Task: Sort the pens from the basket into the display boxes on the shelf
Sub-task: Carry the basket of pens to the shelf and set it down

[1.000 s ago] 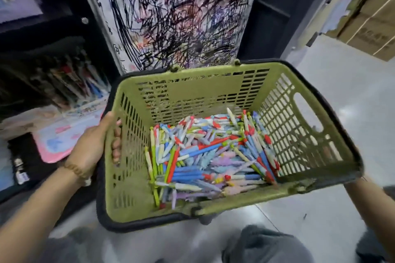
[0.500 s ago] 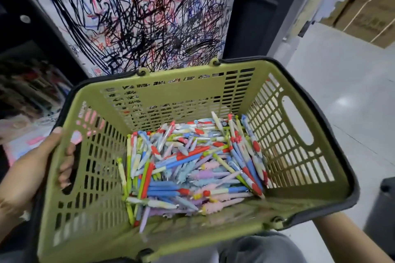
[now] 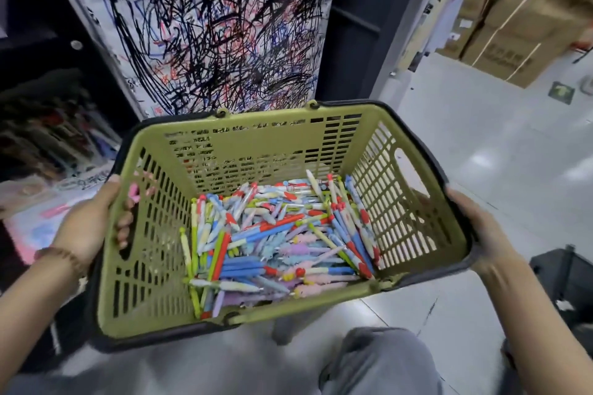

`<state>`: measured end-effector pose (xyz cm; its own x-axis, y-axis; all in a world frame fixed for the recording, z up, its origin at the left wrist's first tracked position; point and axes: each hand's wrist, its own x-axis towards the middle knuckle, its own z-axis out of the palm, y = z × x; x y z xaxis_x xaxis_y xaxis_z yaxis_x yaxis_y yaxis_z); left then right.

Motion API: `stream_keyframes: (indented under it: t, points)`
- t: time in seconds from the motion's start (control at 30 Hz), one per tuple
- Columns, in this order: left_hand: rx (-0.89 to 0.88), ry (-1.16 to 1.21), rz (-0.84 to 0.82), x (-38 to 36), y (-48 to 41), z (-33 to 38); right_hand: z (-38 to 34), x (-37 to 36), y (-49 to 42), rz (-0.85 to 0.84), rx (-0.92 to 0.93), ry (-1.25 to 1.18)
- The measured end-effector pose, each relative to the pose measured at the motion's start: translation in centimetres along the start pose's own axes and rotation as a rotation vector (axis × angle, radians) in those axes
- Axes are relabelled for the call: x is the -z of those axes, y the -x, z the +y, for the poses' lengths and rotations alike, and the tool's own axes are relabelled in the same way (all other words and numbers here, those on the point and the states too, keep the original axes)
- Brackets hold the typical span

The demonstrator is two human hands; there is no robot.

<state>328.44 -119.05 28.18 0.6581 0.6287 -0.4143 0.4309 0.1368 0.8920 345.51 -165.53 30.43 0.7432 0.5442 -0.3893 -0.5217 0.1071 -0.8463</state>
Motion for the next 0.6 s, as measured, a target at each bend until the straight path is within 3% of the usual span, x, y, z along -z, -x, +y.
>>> stream_keyframes:
  t: [0.13,0.27,0.37,0.43,0.5,0.57,0.6]
  points:
    - [-0.059,0.009,0.016,-1.9,1.5,0.4,-3.2,0.1,-2.2,0.205,-0.061,-0.025]
    - [-0.078,0.112,0.029,-4.6,2.5,1.0,-5.6,0.4,-4.4,0.236,-0.104,-0.010]
    - [-0.086,0.277,-0.023,-4.3,3.8,0.4,-5.1,1.0,-3.8,0.218,0.090,-0.078]
    - [-0.110,0.390,0.058,-3.1,4.9,-2.9,-1.6,2.4,-1.5,0.267,0.255,-0.294]
    - [0.035,0.514,0.154,-3.3,6.9,-8.3,4.7,2.9,1.0,0.462,0.279,-0.531]
    - [0.246,0.442,0.059,-6.2,8.9,-14.1,12.4,1.3,2.1,0.618,0.088,-0.474]
    - [0.325,0.329,-0.069,-8.3,9.4,-16.7,16.0,-0.1,1.9,0.628,-0.040,-0.384]
